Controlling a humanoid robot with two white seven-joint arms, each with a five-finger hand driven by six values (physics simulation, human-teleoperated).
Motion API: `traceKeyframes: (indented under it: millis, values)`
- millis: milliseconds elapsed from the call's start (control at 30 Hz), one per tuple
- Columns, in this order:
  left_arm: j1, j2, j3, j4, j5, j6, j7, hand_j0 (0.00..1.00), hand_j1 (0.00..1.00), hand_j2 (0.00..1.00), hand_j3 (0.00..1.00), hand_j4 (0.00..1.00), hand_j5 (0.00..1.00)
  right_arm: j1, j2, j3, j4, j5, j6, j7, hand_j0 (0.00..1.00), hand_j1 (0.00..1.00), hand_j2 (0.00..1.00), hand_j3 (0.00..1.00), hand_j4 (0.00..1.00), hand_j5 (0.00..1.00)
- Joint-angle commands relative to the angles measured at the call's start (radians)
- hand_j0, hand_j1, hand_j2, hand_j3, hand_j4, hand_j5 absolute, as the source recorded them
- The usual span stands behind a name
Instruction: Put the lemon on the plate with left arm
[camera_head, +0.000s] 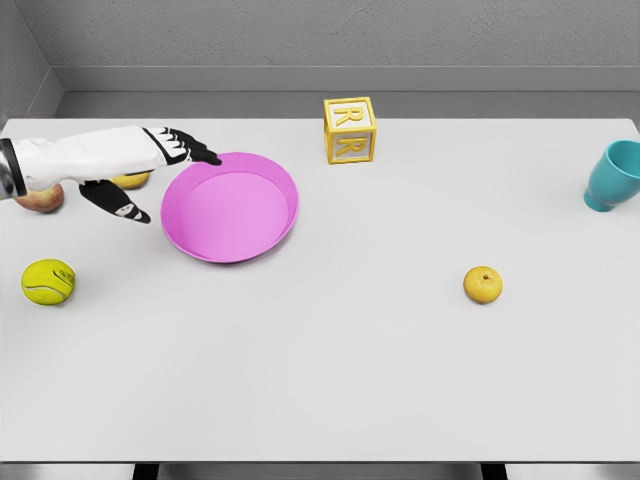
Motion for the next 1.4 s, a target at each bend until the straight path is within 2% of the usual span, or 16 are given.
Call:
traceKeyframes:
  millis: [0,67,433,567,600,833,867,933,967,1067,1167,1233,1267,1300,1367]
  values:
    - [0.000,0.002,0.003,0.001,0.007,0.003,0.001,1.00,1.00,1.00,1.00,1.00,1.00,0.000,0.000,0.000,0.004,0.001,0.016,0.002,1.00,1.00,1.00,1.00,1.00,1.00]
    - [-0.002,0.002,0.003,0.011,0.007,0.003,0.001,1.00,1.00,1.00,1.00,1.00,1.00,0.020,0.000,0.001,0.004,0.000,0.025,-0.001,1.00,1.00,1.00,1.00,1.00,1.00]
    - [-0.002,-0.001,0.000,0.017,-0.004,0.003,0.001,1.00,1.00,1.00,1.00,1.00,1.00,0.018,0.000,0.001,0.000,0.000,0.023,0.003,1.00,1.00,1.00,1.00,1.00,1.00]
    - [-0.002,-0.014,0.002,0.057,-0.026,0.003,0.001,1.00,1.00,1.00,1.00,1.00,1.00,0.018,0.000,0.001,0.000,0.000,0.025,0.003,1.00,1.00,1.00,1.00,1.00,1.00]
    - [-0.003,-0.041,0.008,0.070,-0.042,0.003,0.001,1.00,1.00,1.00,1.00,1.00,1.00,0.018,0.000,0.001,0.000,-0.002,0.025,0.003,1.00,1.00,1.00,1.00,1.00,1.00]
    - [0.000,-0.060,0.011,0.074,-0.076,0.003,0.001,1.00,1.00,1.00,1.00,1.00,1.00,0.018,0.000,0.001,0.000,0.000,0.025,0.003,1.00,1.00,1.00,1.00,1.00,1.00]
    - [0.000,-0.063,0.025,0.074,-0.102,0.003,0.001,1.00,1.00,1.00,1.00,1.00,1.00,0.018,0.000,0.001,0.000,0.000,0.025,0.003,1.00,1.00,1.00,1.00,1.00,1.00]
    - [0.009,-0.093,0.088,0.086,-0.245,0.003,0.001,1.00,1.00,1.00,1.00,1.00,1.00,0.018,0.000,0.001,0.000,0.000,0.025,0.003,1.00,1.00,1.00,1.00,1.00,1.00]
    - [0.009,-0.110,0.089,0.097,-0.273,0.069,0.001,1.00,1.00,1.00,1.00,1.00,1.00,0.018,0.000,0.001,0.000,0.000,0.025,0.003,1.00,1.00,1.00,1.00,1.00,1.00]
    - [0.009,-0.127,0.089,0.129,-0.294,0.202,0.001,1.00,1.00,1.00,1.00,1.00,1.00,0.018,0.000,0.001,0.000,0.000,0.025,0.003,1.00,1.00,1.00,1.00,1.00,1.00]
    - [0.000,-0.175,0.101,0.215,-0.331,0.242,0.001,1.00,1.00,1.00,1.00,1.00,1.00,0.018,0.000,0.001,0.000,0.000,0.025,0.003,1.00,1.00,1.00,1.00,1.00,1.00]
    - [0.000,-0.198,0.103,0.244,-0.351,0.275,0.001,1.00,1.00,1.00,1.00,1.00,1.00,0.018,0.000,0.001,0.000,0.000,0.025,0.003,1.00,1.00,1.00,1.00,1.00,1.00]
    - [0.000,-0.213,0.103,0.260,-0.383,0.275,0.001,1.00,1.00,1.00,1.00,1.00,1.00,0.018,0.000,0.001,0.000,0.000,0.025,0.003,1.00,1.00,1.00,1.00,1.00,1.00]
    - [0.000,-0.238,0.127,0.269,-0.452,0.275,0.001,1.00,1.00,1.00,1.00,1.00,1.00,0.018,0.000,0.001,0.000,0.000,0.025,0.003,1.00,1.00,1.00,1.00,1.00,1.00]
    - [0.008,-0.268,0.172,0.275,-0.497,0.276,0.001,1.00,1.00,1.00,1.00,1.00,1.00,0.018,0.000,0.001,0.000,0.000,0.023,0.003,1.00,1.00,1.00,1.00,1.00,1.00]
